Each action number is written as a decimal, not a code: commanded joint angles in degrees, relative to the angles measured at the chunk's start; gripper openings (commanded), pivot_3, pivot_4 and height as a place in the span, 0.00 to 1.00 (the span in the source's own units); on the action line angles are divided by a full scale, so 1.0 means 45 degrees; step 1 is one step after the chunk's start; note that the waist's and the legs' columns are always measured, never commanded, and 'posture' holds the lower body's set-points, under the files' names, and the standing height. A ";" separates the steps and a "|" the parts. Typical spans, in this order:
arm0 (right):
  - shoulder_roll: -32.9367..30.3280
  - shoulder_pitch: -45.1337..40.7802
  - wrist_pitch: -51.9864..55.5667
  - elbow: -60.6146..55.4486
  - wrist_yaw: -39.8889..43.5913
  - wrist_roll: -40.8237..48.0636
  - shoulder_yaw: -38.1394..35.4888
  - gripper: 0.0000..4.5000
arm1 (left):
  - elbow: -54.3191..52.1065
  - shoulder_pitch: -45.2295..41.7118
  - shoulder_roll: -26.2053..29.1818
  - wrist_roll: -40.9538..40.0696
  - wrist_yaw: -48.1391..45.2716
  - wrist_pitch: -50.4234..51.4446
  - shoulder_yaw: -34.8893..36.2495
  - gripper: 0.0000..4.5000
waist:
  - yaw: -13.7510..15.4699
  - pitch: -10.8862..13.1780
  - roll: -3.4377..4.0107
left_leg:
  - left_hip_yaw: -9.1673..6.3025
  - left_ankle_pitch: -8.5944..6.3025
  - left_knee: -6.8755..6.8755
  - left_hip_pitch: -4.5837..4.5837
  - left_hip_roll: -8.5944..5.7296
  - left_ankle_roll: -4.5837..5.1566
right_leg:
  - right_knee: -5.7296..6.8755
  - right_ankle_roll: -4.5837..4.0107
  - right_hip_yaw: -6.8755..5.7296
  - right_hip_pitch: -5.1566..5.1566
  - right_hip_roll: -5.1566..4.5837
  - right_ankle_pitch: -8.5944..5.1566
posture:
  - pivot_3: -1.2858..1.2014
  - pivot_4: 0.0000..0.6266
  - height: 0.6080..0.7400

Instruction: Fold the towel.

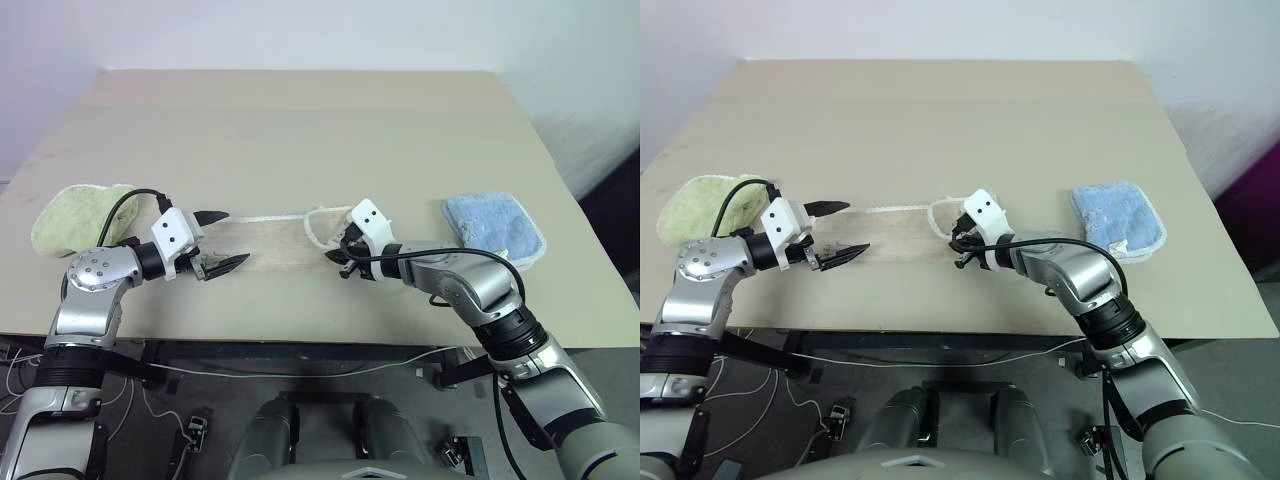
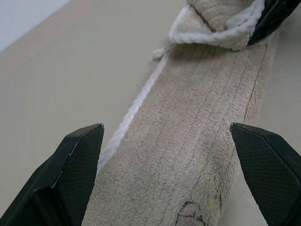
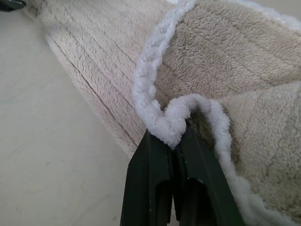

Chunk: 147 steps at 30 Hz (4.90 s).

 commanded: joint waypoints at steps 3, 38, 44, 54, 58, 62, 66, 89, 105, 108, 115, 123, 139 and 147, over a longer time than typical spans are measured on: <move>0.0336 0.0000 0.0390 -0.0773 0.0618 0.0179 -0.0958 0.37 | -0.0462 -0.0165 -0.0034 -0.0073 0.0076 -0.0074 0.0080 1.00 | -0.0001 0.0000 0.0000 | -0.0001 0.0000 -0.0001 0.0000 0.0000 0.0000 | 0.0000 0.0000 0.0000 0.0000 0.0000 0.0000 | 0.52 0.24 1.00; -0.0378 0.0861 -0.2797 0.0667 0.2222 -0.1926 -0.3590 0.06 | -0.0548 0.0043 0.0105 -0.0150 0.0229 -0.0017 0.0280 1.00 | -0.0005 0.0002 0.0003 | 0.0002 0.0000 -0.0008 0.0002 0.0000 -0.0001 | -0.0004 0.0000 0.0003 0.0003 -0.0004 0.0000 | 0.52 0.24 1.00; 0.0728 -0.0585 -0.3796 0.2304 0.2570 -0.2838 -0.2766 0.06 | -0.0795 0.0334 0.0050 -0.0191 0.0377 0.0074 0.0352 1.00 | -0.0043 0.0002 0.0004 | 0.0001 0.0001 -0.0011 0.0002 0.0000 -0.0003 | 0.0002 -0.0001 0.0002 -0.0003 -0.0003 0.0000 | 0.52 0.24 1.00; 0.2549 -0.1857 -0.5578 0.6358 0.2965 -0.5111 -0.0960 0.06 | -0.1432 0.0855 0.0021 -0.0263 0.0734 0.0378 0.0482 1.00 | -0.0043 0.0004 0.0007 | 0.0003 0.0002 -0.0012 0.0002 -0.0008 -0.0006 | 0.0005 -0.0001 0.0001 -0.0009 0.0003 0.0000 | 0.52 0.24 1.00; 0.2633 -0.1559 -0.5872 0.6411 0.2921 -0.5545 -0.0937 0.06 | -0.1885 0.1340 0.0104 -0.0378 0.1057 0.0656 0.0835 1.00 | -0.0046 0.0003 0.0007 | 0.0000 0.0002 -0.0015 0.0003 -0.0007 -0.0007 | 0.0003 -0.0001 0.0000 -0.0007 0.0002 0.0000 | 0.52 0.24 1.00; 0.2429 -0.1273 -0.6360 0.4354 0.3291 -0.4646 -0.2069 0.06 | -0.3069 0.2184 -0.0182 -0.1686 0.2144 0.2297 0.2210 1.00 | -0.0058 0.0007 0.0012 | -0.0004 0.0002 -0.0019 0.0001 -0.0003 -0.0009 | 0.0005 -0.0002 0.0001 -0.0015 -0.0004 0.0000 | 0.52 0.24 1.00; 0.1927 -0.1133 -0.5810 0.2498 0.3666 -0.3918 -0.2887 0.06 | -0.4966 0.3246 -0.0795 -0.3790 0.3492 0.4622 0.3766 1.00 | -0.0042 0.0008 0.0014 | -0.0008 0.0002 -0.0019 0.0000 -0.0002 -0.0009 | 0.0004 -0.0001 0.0002 -0.0012 -0.0008 0.0000 | 0.52 0.24 1.00; 0.1038 -0.0767 -0.5877 0.1691 0.3905 -0.3461 -0.3763 0.06 | -0.7911 0.5716 -0.6274 -1.3997 1.6307 1.0812 0.5621 1.00 | 0.0075 0.0002 0.0004 | -0.0010 0.0001 -0.0005 0.0018 -0.0010 -0.0012 | -0.0010 -0.0004 0.0000 0.0025 -0.0011 0.0000 | 0.52 0.24 1.00; 0.0850 0.0304 -0.5109 -0.0202 0.2943 -0.3149 -0.4264 0.05 | -0.4778 0.2636 -0.6685 -1.4152 1.7271 1.0638 0.5466 0.74 | 0.0411 -0.0010 0.0023 | -0.0018 0.0007 0.0006 0.0037 -0.0036 -0.0021 | -0.0015 -0.0003 -0.0017 0.0066 -0.0014 0.0000 | 0.52 0.24 1.00; 0.0788 0.0432 -0.5002 -0.0403 0.2842 -0.3119 -0.4313 0.05 | -0.4663 0.2613 -0.6657 -1.4139 1.7217 1.0531 0.5570 0.51 | 0.0399 -0.0010 0.0023 | -0.0021 0.0007 0.0005 0.0037 -0.0036 -0.0021 | -0.0016 -0.0003 -0.0019 0.0065 -0.0014 0.0000 | 0.52 0.24 1.00; 0.0824 0.0592 -0.4953 -0.0573 0.2684 -0.3115 -0.4313 0.05 | -0.4542 0.2448 -0.6655 -1.4164 1.6880 1.0283 0.5721 0.00 | 0.0349 -0.0009 0.0023 | -0.0019 0.0007 -0.0006 0.0035 -0.0030 -0.0022 | -0.0017 -0.0003 -0.0015 0.0054 -0.0006 0.0000 | 0.52 0.24 1.00; 0.0824 0.0663 -0.4963 -0.0639 0.2557 -0.3102 -0.4333 0.05 | -0.4568 0.2026 -0.5718 -1.4099 1.5949 1.0115 0.6189 0.00 | 0.0329 -0.0004 0.0015 | -0.0019 0.0009 -0.0006 0.0033 -0.0025 -0.0024 | -0.0020 -0.0004 -0.0015 0.0053 -0.0001 0.0000 | 0.52 0.24 1.00; 0.0556 0.1001 -0.4816 -0.0717 0.1978 -0.3139 -0.4902 0.05 | -0.6150 0.0332 -0.1766 -1.1151 1.0225 1.0758 0.3160 0.00 | 0.0087 0.0009 0.0003 | -0.0024 0.0010 -0.0031 0.0019 -0.0024 -0.0027 | -0.0039 -0.0006 -0.0018 0.0042 -0.0007 -0.0001 | 0.52 0.24 1.00; 0.0519 0.0981 -0.4883 -0.0446 0.1527 -0.3265 -0.5098 0.05 | -0.7356 -0.1243 -0.1600 -0.6826 0.6713 1.0439 -0.2707 0.00 | -0.0031 0.0023 0.0031 | -0.0005 0.0011 -0.0061 0.0023 -0.0018 -0.0029 | -0.0042 -0.0006 0.0003 0.0024 0.0004 -0.0002 | 0.52 0.24 1.00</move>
